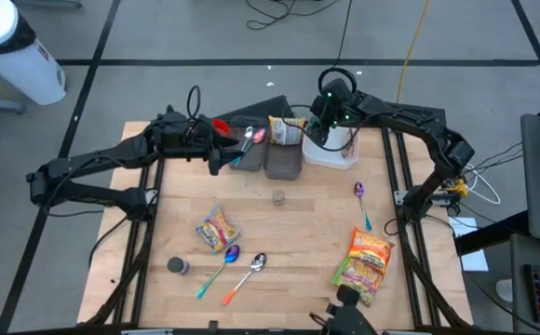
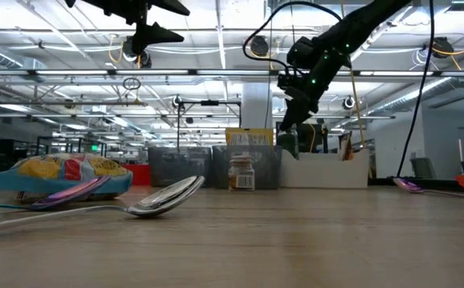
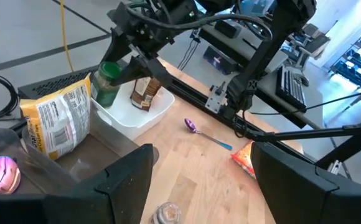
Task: Pick & Place Food Item
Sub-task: Put the green seasoning bottle into the white bin
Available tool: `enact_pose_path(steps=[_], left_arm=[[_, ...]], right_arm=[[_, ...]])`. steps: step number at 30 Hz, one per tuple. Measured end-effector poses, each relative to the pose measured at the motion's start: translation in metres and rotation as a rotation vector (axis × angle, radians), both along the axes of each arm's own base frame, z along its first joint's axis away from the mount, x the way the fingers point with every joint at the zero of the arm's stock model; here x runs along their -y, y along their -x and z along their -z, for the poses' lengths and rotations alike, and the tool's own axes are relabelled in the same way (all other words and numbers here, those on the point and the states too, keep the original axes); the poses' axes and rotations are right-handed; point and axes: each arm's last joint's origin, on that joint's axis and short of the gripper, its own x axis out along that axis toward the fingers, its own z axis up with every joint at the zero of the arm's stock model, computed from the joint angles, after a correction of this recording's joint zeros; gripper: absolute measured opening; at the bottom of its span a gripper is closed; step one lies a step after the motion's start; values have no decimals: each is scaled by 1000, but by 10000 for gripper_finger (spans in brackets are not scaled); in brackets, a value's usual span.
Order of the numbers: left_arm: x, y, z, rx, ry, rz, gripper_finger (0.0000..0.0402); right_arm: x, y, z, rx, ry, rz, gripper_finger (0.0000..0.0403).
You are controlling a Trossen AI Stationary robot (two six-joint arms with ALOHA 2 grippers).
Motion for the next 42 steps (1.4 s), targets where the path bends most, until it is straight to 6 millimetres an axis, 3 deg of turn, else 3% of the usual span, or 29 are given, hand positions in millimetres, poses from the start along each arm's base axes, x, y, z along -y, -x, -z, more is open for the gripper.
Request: enact_pose_path(steps=[7, 13, 23, 42], left_arm=[[0, 0, 0, 5, 3, -3, 273], [-1, 0, 0, 6, 13, -36, 273], [-3, -1, -5, 48, -6, -92, 273], [-4, -1, -7, 69, 1, -123, 273]], right_arm=[[10, -1, 13, 22, -47, -66, 199], [13, 1, 15, 18, 22, -117, 199], [14, 12, 46, 57, -5, -121, 199], [15, 14, 48, 79, 20, -144, 199]])
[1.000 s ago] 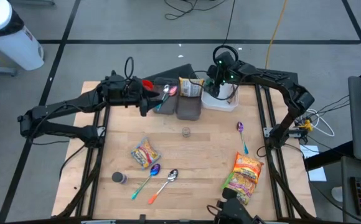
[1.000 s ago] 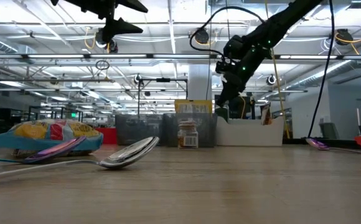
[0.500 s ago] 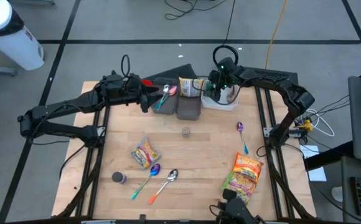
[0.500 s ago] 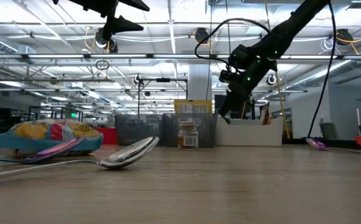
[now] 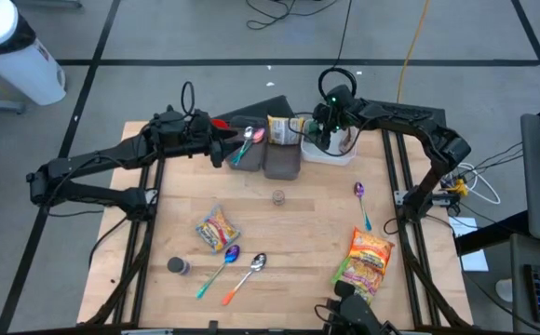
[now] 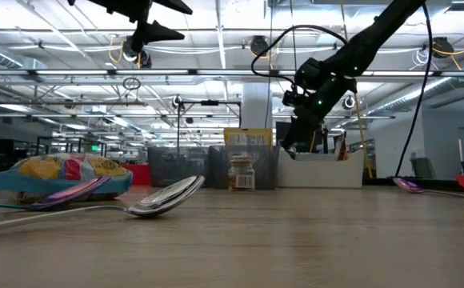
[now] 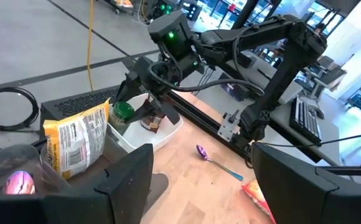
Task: Pick & Place Food Item
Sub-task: Put the green seasoning bottle into the white bin
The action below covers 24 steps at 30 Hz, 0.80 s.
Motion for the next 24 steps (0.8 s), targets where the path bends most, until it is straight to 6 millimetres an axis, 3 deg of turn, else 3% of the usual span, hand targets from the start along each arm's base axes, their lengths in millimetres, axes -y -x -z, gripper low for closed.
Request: enact_pose_path(steps=[9, 16, 24], left_arm=[[1, 0, 0, 4, 14, 11, 273], [1, 0, 0, 7, 24, 12, 273], [1, 0, 0, 7, 24, 12, 273]], right_arm=[[0, 0, 0, -2, 2, -2, 202], [0, 0, 0, -4, 5, 4, 312], [-1, 1, -6, 8, 33, -4, 324]])
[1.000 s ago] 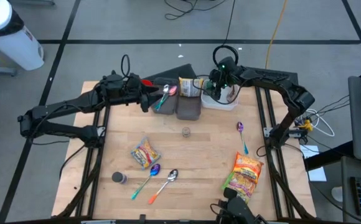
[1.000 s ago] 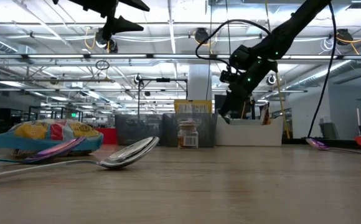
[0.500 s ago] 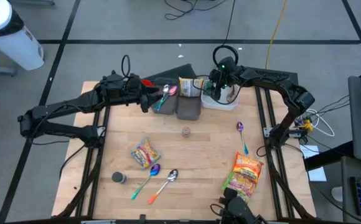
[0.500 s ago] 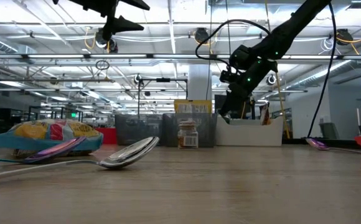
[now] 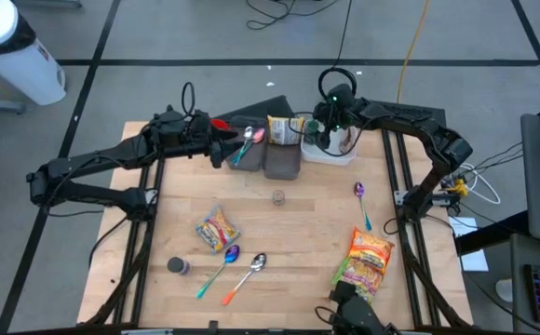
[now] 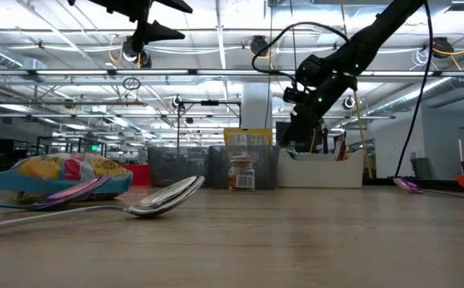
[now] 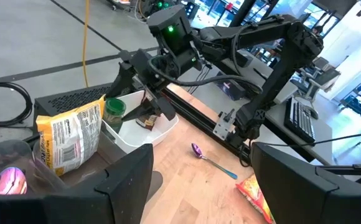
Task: Pick & Place Food Item
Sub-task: Put the green seasoning bottle into the white bin, then put the green noodle pack into the right black bin
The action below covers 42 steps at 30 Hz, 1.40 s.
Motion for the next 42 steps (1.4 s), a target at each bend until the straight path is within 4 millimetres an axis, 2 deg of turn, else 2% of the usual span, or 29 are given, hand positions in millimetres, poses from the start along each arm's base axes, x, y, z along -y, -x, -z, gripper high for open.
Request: enact_pose_path(steps=[6, 10, 19, 23, 27, 30, 34, 38, 42], left_arm=[[0, 0, 1, -14, -17, 4, 273], [0, 4, 1, -34, -21, 4, 273], [6, 38, -7, -82, -29, -20, 273], [14, 58, -10, -103, -17, -36, 273], [21, 74, -12, -104, 1, -39, 273], [25, 81, -13, -105, 6, -35, 273], [29, 86, -11, -140, 7, -15, 273], [35, 86, -5, -201, 21, 24, 273], [41, 80, 11, -223, 46, 69, 273]], right_arm=[[-5, 7, -20, -8, 80, 35, 315], [-15, 16, -46, 40, 133, 60, 315], [-58, 37, -117, 317, 161, 124, 313], [-76, 44, -141, 466, 118, 161, 313], [-86, 43, -154, 623, 6, 206, 313], [-91, 38, -150, 682, -125, 242, 313], [-105, 23, -118, 698, -303, 251, 313], [-131, 9, -83, 760, -416, 196, 313], [-162, -1, -60, 825, -462, 191, 313]])
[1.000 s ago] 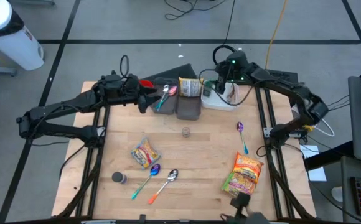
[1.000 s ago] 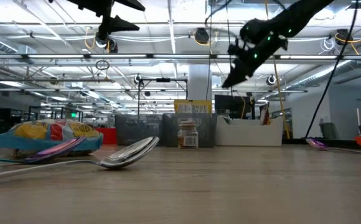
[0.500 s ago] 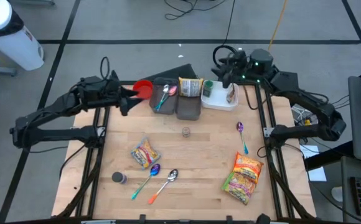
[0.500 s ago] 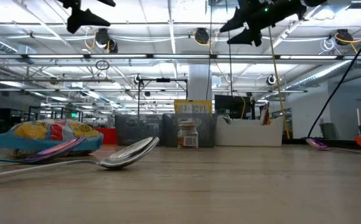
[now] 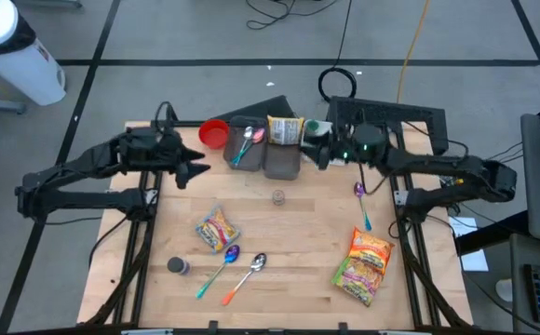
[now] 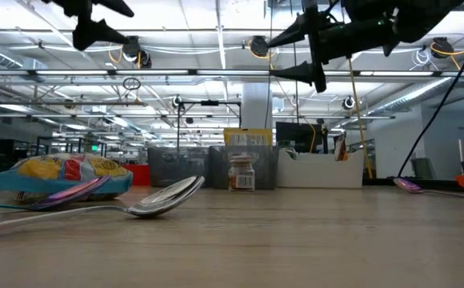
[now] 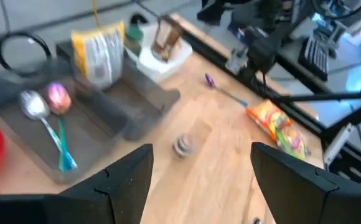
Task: Pick & Place Food Item
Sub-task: Put the green noodle pack into the right black bin
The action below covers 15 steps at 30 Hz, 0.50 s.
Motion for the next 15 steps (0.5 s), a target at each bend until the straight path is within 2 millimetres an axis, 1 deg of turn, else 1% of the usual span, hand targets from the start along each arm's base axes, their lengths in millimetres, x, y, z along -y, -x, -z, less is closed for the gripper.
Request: enact_pose_path(steps=[3, 8, 12, 15], left_arm=[[5, -5, 21, -14, 48, 23, 273], [15, -15, 55, -30, 148, 59, 273], [25, -19, 76, -42, 205, 87, 273], [32, -19, 87, -65, 228, 83, 273]], right_arm=[[-23, -6, 8, -28, 13, -22, 313], [-52, -12, 10, -72, 58, -75, 313], [-66, -13, 17, -144, 53, -114, 313], [-74, -12, 23, -204, 43, -144, 313]])
